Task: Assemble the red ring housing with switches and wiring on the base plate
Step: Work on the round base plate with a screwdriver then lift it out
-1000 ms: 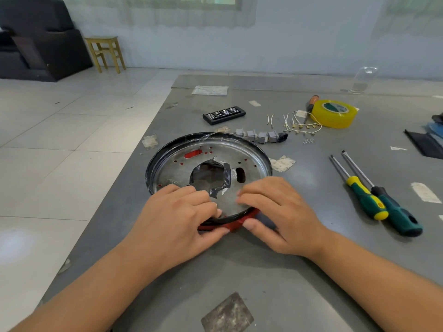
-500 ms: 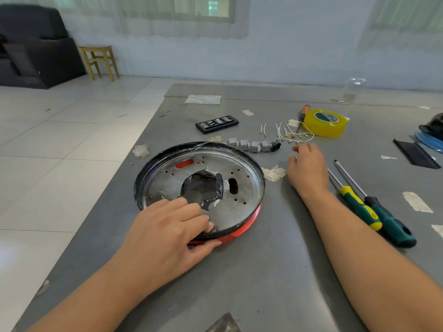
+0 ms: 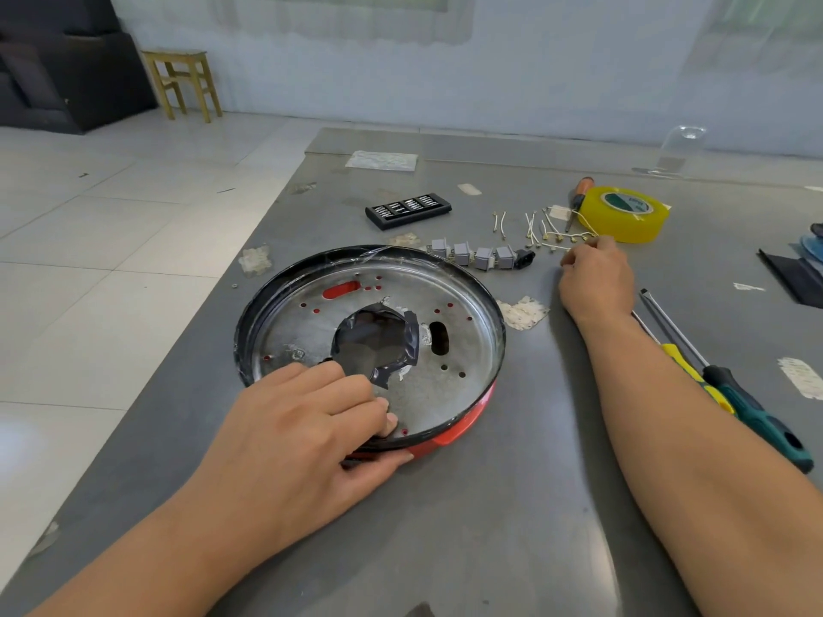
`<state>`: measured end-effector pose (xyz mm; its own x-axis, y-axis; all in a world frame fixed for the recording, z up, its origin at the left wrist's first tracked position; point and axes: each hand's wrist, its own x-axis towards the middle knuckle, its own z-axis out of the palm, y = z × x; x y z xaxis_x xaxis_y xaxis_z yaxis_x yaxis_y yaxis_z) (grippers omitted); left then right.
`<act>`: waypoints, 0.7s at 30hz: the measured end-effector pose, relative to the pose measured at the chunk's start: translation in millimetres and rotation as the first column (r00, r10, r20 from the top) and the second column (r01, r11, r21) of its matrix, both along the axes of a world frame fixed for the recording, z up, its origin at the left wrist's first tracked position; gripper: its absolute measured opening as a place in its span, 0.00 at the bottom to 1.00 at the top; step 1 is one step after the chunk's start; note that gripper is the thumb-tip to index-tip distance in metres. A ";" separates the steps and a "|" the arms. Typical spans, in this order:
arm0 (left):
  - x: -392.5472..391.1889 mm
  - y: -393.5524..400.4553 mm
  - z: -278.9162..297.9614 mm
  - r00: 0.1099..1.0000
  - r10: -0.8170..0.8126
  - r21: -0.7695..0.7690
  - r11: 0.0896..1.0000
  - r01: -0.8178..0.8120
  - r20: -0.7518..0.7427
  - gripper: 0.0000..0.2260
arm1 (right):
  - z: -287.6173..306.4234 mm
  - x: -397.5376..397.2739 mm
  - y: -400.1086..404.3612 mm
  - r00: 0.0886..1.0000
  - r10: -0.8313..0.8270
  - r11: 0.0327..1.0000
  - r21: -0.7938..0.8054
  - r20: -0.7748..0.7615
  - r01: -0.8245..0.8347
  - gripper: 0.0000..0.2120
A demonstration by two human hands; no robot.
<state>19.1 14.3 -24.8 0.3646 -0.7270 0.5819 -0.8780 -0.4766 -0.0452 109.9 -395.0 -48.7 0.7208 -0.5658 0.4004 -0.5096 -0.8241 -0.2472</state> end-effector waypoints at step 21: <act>-6.5 2.8 3.6 1.000 0.022 0.021 1.000 -0.022 0.003 0.15 | 66.1 -82.0 131.9 0.649 0.507 0.689 0.185 0.567 -0.700 0.04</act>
<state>12.7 17.1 -21.2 0.3790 -0.7307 0.5678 -0.8671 -0.4947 -0.0579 27.9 -263.1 17.4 0.7452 -0.2317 0.6253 0.3198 -0.6987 -0.6400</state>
